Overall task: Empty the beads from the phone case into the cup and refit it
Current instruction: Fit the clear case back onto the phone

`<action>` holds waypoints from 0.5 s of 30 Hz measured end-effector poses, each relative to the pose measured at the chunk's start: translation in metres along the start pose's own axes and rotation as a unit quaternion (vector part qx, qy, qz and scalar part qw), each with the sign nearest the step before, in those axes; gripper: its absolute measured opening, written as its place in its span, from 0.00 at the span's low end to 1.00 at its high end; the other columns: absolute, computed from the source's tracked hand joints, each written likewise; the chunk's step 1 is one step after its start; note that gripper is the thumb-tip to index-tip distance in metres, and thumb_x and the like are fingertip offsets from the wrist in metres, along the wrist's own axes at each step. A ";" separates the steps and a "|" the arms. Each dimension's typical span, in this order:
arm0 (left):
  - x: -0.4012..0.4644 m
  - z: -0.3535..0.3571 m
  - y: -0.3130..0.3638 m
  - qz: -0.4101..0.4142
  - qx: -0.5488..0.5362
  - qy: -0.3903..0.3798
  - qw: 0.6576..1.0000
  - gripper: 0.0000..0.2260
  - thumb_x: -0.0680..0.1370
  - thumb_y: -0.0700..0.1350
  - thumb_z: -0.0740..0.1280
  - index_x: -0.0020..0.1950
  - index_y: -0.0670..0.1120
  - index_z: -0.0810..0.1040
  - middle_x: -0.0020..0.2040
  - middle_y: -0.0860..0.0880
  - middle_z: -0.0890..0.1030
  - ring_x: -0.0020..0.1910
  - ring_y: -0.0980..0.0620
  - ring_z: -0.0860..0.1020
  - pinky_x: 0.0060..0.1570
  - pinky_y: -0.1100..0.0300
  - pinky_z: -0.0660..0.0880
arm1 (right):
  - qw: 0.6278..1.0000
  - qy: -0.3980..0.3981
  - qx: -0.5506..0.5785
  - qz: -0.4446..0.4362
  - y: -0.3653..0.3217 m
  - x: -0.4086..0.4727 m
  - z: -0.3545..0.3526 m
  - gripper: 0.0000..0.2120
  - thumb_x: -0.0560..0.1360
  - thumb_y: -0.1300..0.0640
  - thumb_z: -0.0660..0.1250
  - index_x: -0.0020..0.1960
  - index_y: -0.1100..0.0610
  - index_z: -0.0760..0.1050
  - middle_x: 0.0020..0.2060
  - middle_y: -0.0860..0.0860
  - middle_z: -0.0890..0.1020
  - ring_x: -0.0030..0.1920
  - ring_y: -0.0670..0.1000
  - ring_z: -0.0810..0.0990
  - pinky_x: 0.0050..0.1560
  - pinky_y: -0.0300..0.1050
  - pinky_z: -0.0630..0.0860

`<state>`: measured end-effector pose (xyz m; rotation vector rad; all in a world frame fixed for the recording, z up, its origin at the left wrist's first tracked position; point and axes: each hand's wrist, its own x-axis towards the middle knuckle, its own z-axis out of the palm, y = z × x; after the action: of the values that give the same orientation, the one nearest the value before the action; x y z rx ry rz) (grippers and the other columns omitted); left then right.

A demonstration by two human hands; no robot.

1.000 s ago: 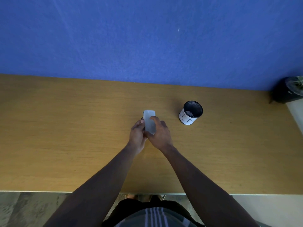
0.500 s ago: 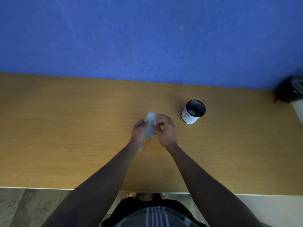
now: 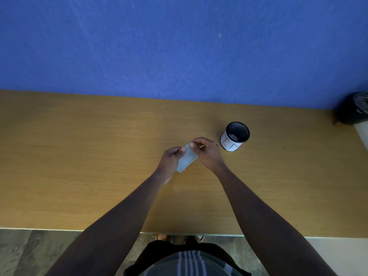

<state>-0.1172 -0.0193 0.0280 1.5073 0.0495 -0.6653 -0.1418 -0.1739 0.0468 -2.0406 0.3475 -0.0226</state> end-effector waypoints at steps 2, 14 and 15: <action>0.000 0.000 0.001 0.006 0.004 -0.001 1.000 0.12 0.80 0.49 0.64 0.44 0.42 0.80 0.38 0.45 0.78 0.34 0.48 0.78 0.31 0.56 0.75 | 1.000 -0.011 0.015 0.010 -0.001 -0.001 -0.001 0.07 0.78 0.54 0.67 0.51 0.57 0.81 0.42 0.44 0.80 0.43 0.45 0.77 0.42 0.41 0.77; 0.004 0.000 -0.007 0.035 -0.016 0.057 0.998 0.05 0.75 0.47 0.72 0.43 0.46 0.81 0.43 0.46 0.81 0.43 0.43 0.81 0.40 0.47 0.81 | 0.978 0.017 0.159 0.134 0.001 -0.007 0.002 0.04 0.79 0.59 0.65 0.48 0.59 0.76 0.45 0.52 0.77 0.44 0.49 0.79 0.32 0.45 0.81; 0.005 -0.003 -0.009 0.028 -0.038 0.064 0.997 0.04 0.74 0.46 0.72 0.43 0.46 0.80 0.45 0.46 0.80 0.46 0.43 0.81 0.42 0.44 0.82 | 0.975 0.023 0.174 0.139 0.002 -0.007 0.002 0.04 0.79 0.59 0.65 0.48 0.59 0.76 0.44 0.51 0.77 0.44 0.50 0.79 0.33 0.46 0.82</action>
<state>-0.1158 -0.0180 0.0175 1.4709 0.1282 -0.5149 -0.1490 -0.1709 0.0449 -1.6327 0.6127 0.0383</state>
